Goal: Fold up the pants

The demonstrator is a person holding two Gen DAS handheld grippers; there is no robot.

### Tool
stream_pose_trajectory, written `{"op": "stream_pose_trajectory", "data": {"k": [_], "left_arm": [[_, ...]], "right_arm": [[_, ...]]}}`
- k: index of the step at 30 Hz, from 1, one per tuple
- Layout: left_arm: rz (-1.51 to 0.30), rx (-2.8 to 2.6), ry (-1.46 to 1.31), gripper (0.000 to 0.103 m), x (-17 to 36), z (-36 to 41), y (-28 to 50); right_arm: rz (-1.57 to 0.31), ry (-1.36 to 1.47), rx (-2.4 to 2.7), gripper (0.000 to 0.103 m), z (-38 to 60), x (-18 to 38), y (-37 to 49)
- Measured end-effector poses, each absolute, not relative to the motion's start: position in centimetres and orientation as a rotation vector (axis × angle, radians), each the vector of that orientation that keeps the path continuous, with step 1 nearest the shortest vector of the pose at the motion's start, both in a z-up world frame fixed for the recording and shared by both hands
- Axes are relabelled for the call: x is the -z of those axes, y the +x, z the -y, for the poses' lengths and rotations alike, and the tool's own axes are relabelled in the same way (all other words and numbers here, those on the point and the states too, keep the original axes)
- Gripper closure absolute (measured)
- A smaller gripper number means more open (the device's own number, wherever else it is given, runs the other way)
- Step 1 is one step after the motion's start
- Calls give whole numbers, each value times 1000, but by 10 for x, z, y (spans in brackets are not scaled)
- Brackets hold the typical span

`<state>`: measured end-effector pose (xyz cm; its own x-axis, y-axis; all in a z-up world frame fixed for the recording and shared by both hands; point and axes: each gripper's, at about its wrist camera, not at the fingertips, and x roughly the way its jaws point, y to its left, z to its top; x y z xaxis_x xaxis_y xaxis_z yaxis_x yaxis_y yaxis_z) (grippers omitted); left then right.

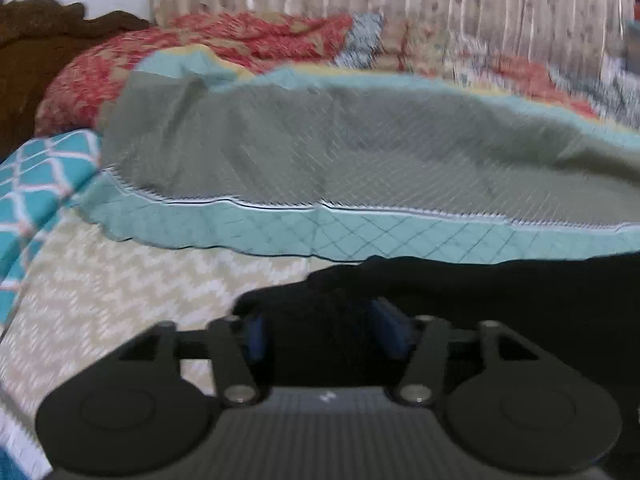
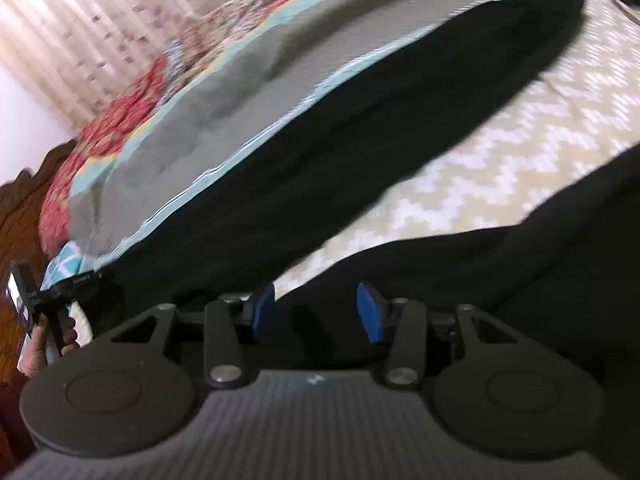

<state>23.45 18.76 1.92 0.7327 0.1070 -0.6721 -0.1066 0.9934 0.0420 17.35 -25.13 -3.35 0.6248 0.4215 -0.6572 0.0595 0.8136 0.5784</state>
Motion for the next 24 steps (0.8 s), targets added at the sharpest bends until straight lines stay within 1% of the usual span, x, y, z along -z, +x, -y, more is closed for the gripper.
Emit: {"op": "stream_pose_trajectory", "data": {"k": [4,8,13,16,17,18,19,20,22,24], "left_arm": [[-755,-115,-215,44,-47,-229,173],[-791,-82,-441,44,-48,-261,114],[-871,-30,-598,43,-15,-270,78],[-912,14,-690,43,10,-264,83],[-913,42,-716,46,16,-259,86],[-924,66,-744,58,23,-255,90],[-945,75,-764,87,31,-251,95],[-963,68,-762,93,36,-247,97],[-935,19,-698,95,28,-242,93],[-860,-56,-577,96,2,-243,73]], "right_arm": [[-916,591,-305,54,229,38,175],[-958,572,-387,54,200,42,168],[-988,549,-453,54,181,38,151],[-992,526,-476,54,173,33,139],[-992,517,-480,54,170,32,135],[-992,509,-482,54,167,31,132],[-992,503,-483,54,164,29,130],[-994,498,-481,54,161,29,129],[-1002,487,-475,54,158,30,125],[-1012,476,-469,54,155,30,121]]}}
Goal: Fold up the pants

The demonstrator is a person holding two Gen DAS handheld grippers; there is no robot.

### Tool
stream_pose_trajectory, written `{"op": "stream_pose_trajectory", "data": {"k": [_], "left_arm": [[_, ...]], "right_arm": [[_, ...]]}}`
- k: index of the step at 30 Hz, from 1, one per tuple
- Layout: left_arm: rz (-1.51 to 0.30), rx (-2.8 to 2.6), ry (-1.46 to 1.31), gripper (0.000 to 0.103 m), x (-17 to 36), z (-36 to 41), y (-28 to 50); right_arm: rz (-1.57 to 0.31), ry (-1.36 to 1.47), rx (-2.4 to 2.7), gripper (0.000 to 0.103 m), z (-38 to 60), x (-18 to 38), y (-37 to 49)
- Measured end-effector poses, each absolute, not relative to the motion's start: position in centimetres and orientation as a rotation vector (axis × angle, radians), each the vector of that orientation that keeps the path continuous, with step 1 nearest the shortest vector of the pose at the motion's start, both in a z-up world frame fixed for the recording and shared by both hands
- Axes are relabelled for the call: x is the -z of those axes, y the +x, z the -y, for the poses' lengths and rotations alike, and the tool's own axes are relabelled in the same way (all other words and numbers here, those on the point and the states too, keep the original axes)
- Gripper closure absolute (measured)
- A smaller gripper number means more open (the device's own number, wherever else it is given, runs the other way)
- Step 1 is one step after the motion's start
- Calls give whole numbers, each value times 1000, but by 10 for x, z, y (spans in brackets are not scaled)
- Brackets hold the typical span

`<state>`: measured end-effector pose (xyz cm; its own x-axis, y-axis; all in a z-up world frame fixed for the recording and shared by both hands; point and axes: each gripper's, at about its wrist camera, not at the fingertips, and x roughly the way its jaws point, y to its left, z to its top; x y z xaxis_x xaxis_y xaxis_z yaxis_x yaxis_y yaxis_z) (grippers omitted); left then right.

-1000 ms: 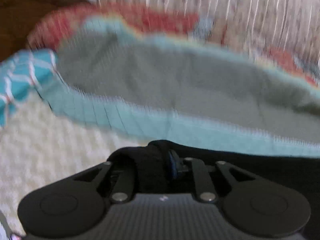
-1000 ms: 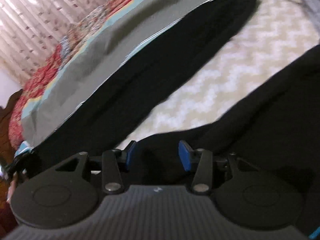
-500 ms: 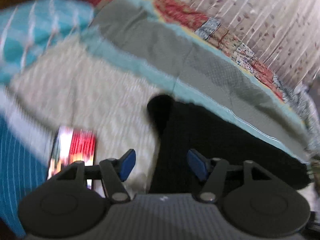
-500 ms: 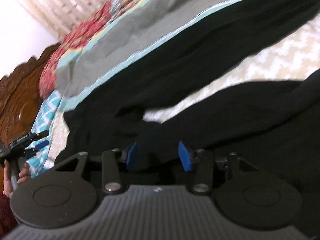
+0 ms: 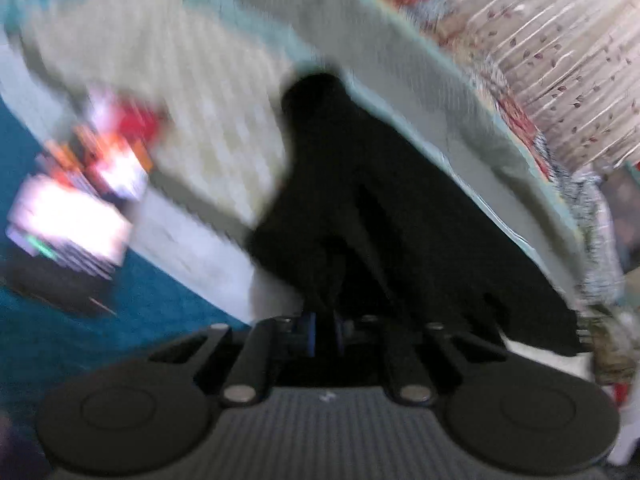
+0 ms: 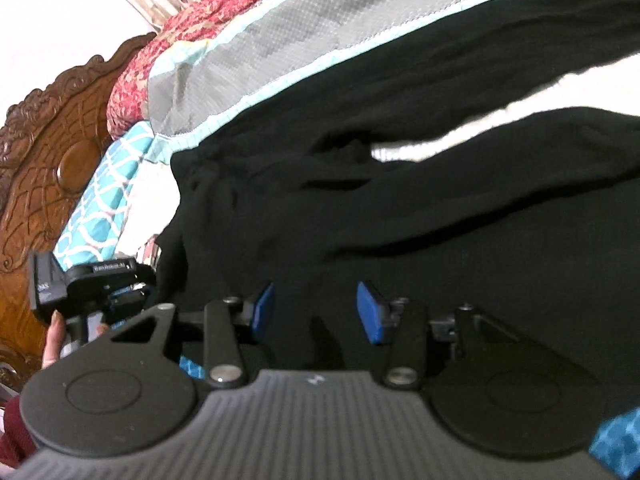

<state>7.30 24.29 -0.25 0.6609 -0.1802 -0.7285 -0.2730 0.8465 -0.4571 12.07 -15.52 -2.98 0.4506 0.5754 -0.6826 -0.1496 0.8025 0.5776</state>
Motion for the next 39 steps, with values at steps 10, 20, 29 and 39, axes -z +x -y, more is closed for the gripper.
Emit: {"op": "stream_pose_trajectory", "data": {"k": [10,20,29,39], "left_arm": [[-907,-254,-493,85,3,-260,16],[-841,-131,-669,28,-8,-260,9],[-937,-202,-634,51,7,-249,26],[-986,-256,-601,66,10,-240,32]], "right_arm": [[-1112,411,-460,54,139,53,123],[-940,530,-243,54,242,28,101],[-804,735,178,54,371,39,48],[-612,819,515,53,459,55,28]]}}
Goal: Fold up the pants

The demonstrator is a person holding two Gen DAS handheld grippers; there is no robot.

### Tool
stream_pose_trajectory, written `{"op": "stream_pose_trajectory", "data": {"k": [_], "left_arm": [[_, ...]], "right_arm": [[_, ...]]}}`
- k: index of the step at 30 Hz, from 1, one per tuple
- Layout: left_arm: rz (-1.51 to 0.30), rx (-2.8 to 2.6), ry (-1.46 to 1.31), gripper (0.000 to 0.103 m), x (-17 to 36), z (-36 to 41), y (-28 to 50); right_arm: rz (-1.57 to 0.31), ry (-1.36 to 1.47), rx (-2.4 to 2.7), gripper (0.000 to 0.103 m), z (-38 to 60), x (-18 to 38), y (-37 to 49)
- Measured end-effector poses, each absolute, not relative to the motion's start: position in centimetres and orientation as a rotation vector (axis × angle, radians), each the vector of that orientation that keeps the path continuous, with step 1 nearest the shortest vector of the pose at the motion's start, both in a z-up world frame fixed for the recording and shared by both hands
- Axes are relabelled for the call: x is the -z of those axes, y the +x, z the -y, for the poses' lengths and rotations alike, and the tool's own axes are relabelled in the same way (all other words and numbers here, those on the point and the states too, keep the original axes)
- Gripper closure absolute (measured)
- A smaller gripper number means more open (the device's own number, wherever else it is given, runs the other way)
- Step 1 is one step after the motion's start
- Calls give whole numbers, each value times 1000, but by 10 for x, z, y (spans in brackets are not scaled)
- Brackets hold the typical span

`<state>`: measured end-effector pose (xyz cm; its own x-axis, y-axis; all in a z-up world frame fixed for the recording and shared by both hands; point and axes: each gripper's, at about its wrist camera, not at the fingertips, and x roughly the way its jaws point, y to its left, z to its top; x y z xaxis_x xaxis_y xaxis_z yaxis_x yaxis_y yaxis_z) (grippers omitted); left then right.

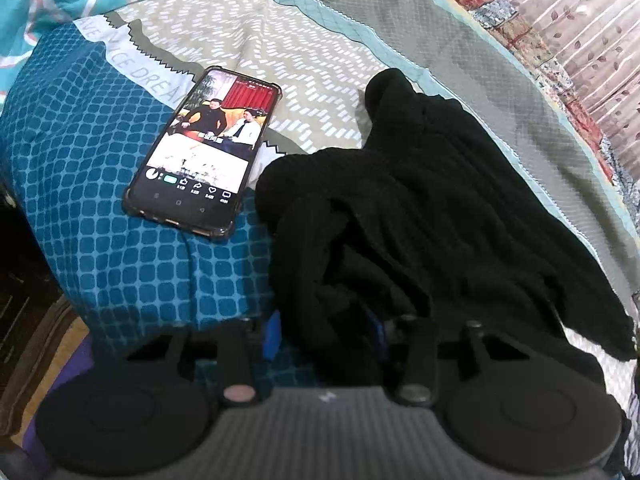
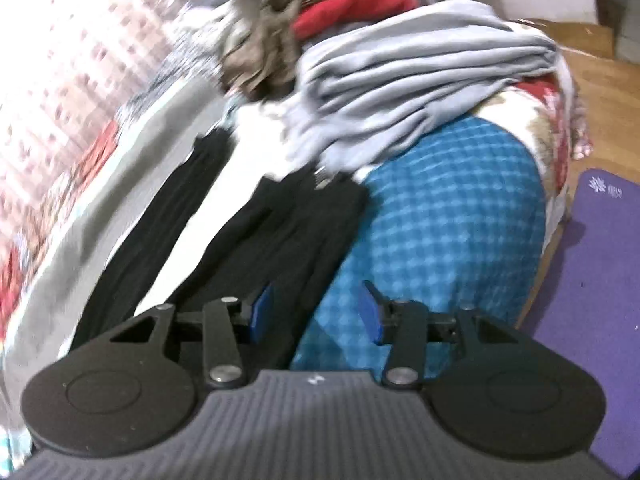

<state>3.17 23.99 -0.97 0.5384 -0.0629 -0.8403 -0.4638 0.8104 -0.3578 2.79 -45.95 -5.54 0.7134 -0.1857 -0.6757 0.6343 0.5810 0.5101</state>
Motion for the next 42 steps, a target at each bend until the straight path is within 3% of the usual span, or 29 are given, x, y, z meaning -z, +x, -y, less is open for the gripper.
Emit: {"op": "stream_pose_trajectory", "data": {"k": [5,7,8,9,14,17,20,21,22,23,28,33,37,39,42], "left_arm": [[-993,-278,-613,75,6,-238,33],[-989,-277,-610,89,5,-236,32],[-987,-273,-607,92,4,-235,32],[-983,-271,-606,93,2,-234,31],[-975,-255,-596,94,-8,-236,27],[-1069,-267,-585,88,8,-233,32],[-1090,-238,-523,76,1,-225,29],[-1091,-208,-504,69,-6,-224,25],[-1071,-164,-478,68,-18,-224,19],[-1046,-127,-448,68,-30,-225,12],[-858,-130,-348,65,-95,-241,5],[-705,-124,-49,64,-130,-213,84],[-669,-3,251,60,-107,-166,175],[-700,42,320,60,-83,-149,219],[-760,93,337,51,-50,-133,273]], "right_arm": [[-593,819,527,53,466,59,51],[-596,796,519,56,468,59,60],[-609,765,513,66,467,59,65],[-629,709,530,91,466,55,69],[-492,651,610,91,471,33,44],[-565,668,665,91,481,51,38],[-580,742,672,85,487,64,31],[-587,737,676,72,487,58,29],[-586,715,702,56,486,48,25],[-550,683,738,53,485,37,19],[-473,639,719,53,492,-16,11],[-506,674,411,53,481,-66,80],[-585,682,258,53,463,-85,158],[-633,649,222,46,455,-87,198],[-741,607,233,42,452,-74,260]]}}
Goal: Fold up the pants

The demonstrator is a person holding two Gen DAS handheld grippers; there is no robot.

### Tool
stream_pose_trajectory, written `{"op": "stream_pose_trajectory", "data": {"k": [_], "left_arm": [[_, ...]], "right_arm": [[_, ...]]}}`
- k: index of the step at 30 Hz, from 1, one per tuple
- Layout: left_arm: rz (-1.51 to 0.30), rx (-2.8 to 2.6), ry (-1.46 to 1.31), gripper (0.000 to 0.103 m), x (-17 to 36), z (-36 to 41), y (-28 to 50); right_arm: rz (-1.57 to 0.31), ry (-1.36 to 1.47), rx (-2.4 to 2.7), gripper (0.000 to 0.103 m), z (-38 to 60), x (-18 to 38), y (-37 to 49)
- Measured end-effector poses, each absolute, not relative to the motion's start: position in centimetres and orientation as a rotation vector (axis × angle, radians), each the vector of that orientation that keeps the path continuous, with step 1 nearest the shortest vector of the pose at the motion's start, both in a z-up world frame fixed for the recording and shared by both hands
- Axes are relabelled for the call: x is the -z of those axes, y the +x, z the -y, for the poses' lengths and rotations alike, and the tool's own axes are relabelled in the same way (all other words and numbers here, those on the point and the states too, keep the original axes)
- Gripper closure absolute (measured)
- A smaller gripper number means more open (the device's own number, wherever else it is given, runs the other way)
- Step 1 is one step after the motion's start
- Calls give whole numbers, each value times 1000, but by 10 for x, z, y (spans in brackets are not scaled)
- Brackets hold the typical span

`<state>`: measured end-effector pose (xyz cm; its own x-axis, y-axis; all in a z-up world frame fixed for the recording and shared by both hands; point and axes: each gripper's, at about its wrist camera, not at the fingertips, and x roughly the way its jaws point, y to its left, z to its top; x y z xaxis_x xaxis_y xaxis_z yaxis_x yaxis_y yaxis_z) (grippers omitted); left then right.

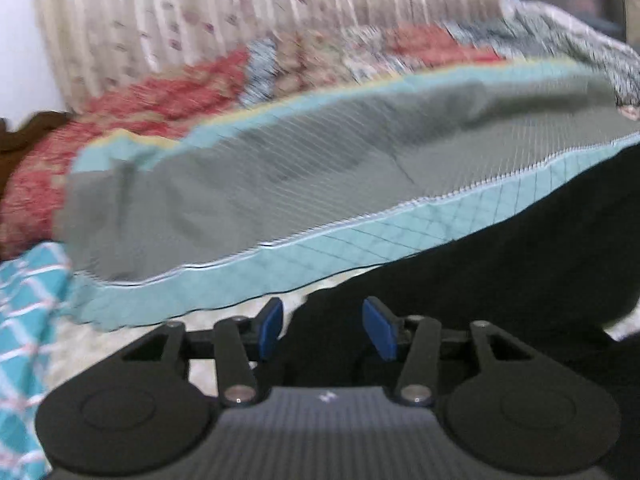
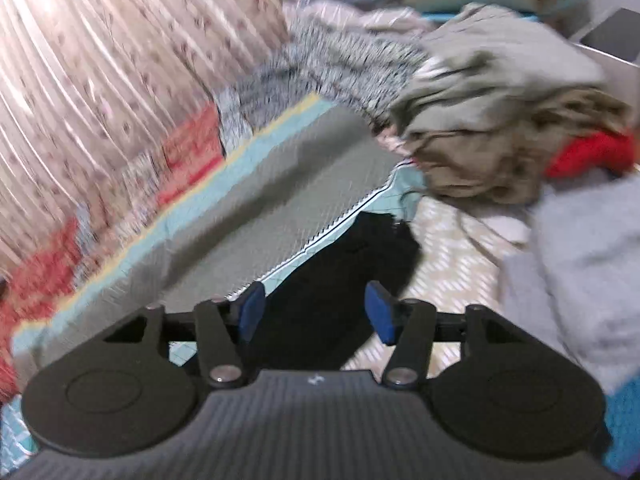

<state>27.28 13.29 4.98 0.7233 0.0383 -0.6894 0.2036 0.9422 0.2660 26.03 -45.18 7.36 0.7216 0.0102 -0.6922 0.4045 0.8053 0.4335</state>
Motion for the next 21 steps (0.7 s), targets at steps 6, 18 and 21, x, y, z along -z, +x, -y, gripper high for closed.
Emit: {"op": "stream_pose_trajectory", "data": {"k": [6,18,21], "left_arm": [[-842,112,391,42,10,-125,318],[-816,139,499,95,31,-117,307],[-666,143,500,95,4,-109,269]], "right_arm": [[-922,555,369,43,457,-24,344],[-997,628,524,46,456,30,430],[-1020,641,560,46,457,41,438]]}}
